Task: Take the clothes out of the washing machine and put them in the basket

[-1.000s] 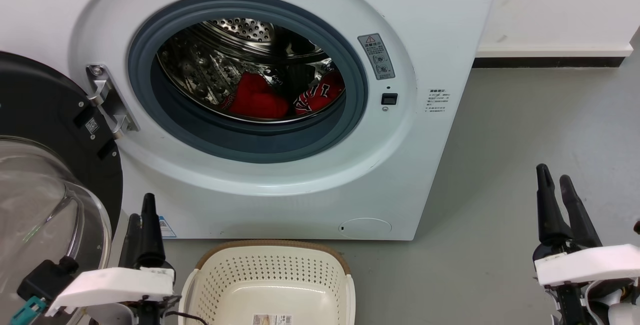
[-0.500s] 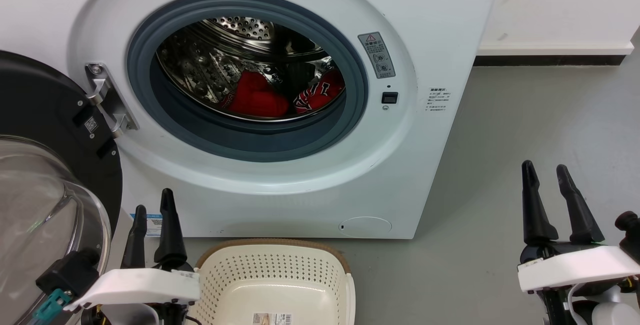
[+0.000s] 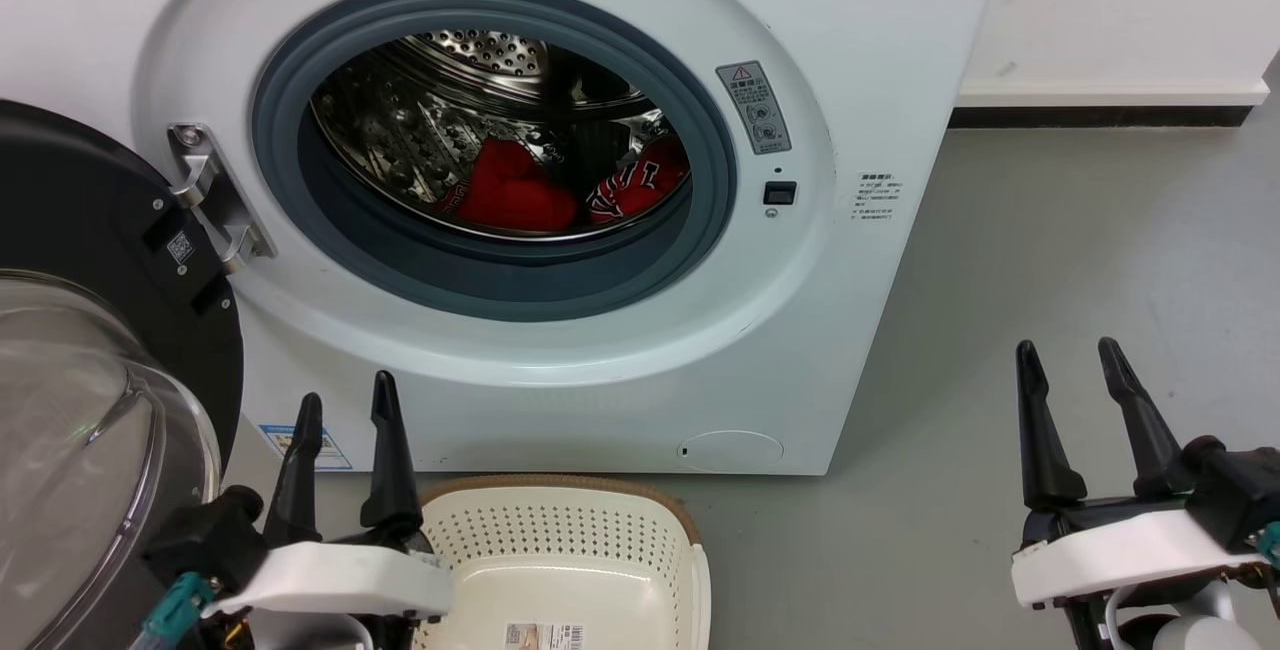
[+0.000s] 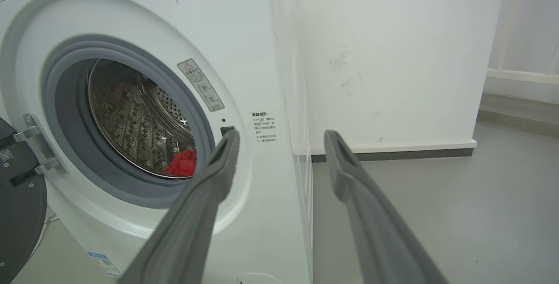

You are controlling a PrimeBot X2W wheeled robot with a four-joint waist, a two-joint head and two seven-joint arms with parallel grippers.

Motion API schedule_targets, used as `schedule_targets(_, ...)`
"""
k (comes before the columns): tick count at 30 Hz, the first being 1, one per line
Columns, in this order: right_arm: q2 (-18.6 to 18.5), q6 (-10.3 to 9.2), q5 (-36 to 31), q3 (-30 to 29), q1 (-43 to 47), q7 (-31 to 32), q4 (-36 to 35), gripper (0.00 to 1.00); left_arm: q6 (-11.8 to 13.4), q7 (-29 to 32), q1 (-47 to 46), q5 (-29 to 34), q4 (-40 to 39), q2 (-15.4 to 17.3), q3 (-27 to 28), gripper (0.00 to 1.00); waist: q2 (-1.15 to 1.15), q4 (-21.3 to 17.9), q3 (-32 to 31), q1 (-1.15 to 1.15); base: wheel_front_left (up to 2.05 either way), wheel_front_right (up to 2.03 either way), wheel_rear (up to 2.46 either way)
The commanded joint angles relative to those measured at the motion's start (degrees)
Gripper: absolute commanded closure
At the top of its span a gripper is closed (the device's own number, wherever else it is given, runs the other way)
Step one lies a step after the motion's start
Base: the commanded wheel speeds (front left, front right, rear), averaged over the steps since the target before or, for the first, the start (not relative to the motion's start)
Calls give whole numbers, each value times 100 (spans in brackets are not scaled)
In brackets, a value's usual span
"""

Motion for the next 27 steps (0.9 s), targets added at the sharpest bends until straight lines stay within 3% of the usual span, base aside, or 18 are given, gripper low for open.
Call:
schedule_targets(1,-35,0,-186,20,22,-62,-68,0,37,-40,1,159,-57,47,-37,0,0,-1,2,0,0,0,0)
schedule_targets(27,-41,-1,-1789,150,186,-401,45,0,253,-379,128,1604,513,323,-716,0,0,-26,14,0,0,0,0)
